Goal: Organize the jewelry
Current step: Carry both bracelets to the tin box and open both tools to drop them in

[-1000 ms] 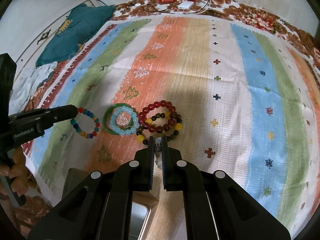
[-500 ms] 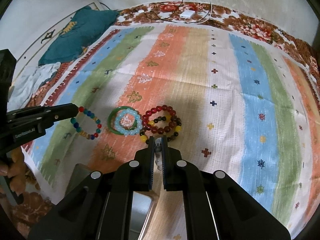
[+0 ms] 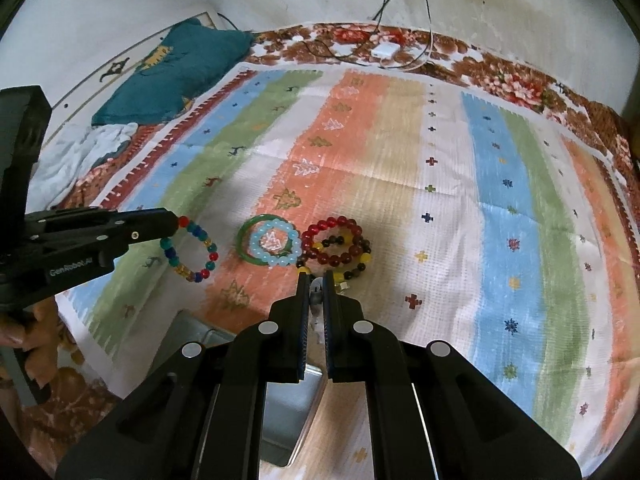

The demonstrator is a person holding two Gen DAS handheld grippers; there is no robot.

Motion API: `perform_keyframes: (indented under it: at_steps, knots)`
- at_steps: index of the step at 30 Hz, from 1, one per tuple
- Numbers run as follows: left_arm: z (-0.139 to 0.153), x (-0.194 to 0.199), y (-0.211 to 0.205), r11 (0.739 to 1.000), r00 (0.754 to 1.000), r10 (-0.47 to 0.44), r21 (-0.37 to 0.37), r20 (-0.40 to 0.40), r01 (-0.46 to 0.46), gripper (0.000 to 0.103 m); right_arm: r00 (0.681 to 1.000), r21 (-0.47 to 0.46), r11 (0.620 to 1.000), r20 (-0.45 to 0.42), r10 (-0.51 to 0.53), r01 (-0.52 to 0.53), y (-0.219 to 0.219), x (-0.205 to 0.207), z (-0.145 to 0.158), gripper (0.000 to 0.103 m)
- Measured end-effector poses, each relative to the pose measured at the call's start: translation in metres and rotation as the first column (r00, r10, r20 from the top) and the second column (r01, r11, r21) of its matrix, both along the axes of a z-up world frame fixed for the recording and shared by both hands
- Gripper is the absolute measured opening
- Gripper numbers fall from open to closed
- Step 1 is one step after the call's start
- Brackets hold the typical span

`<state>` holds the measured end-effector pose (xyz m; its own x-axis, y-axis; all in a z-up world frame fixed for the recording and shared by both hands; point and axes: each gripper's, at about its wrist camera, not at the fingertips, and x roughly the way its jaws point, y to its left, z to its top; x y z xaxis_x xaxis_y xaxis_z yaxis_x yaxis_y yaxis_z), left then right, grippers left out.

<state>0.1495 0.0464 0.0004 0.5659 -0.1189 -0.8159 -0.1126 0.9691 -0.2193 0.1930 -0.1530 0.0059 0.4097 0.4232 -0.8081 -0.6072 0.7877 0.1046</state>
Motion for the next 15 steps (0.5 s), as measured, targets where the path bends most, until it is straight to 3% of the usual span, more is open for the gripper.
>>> perform_keyframes:
  at_steps: [15]
  knots:
    - [0.018,-0.03,-0.02,0.998,0.997,-0.049,0.038,0.054,0.047,0.009,0.999,0.017,0.999,0.024,0.036,-0.037,-0.007,-0.026,0.011,0.008]
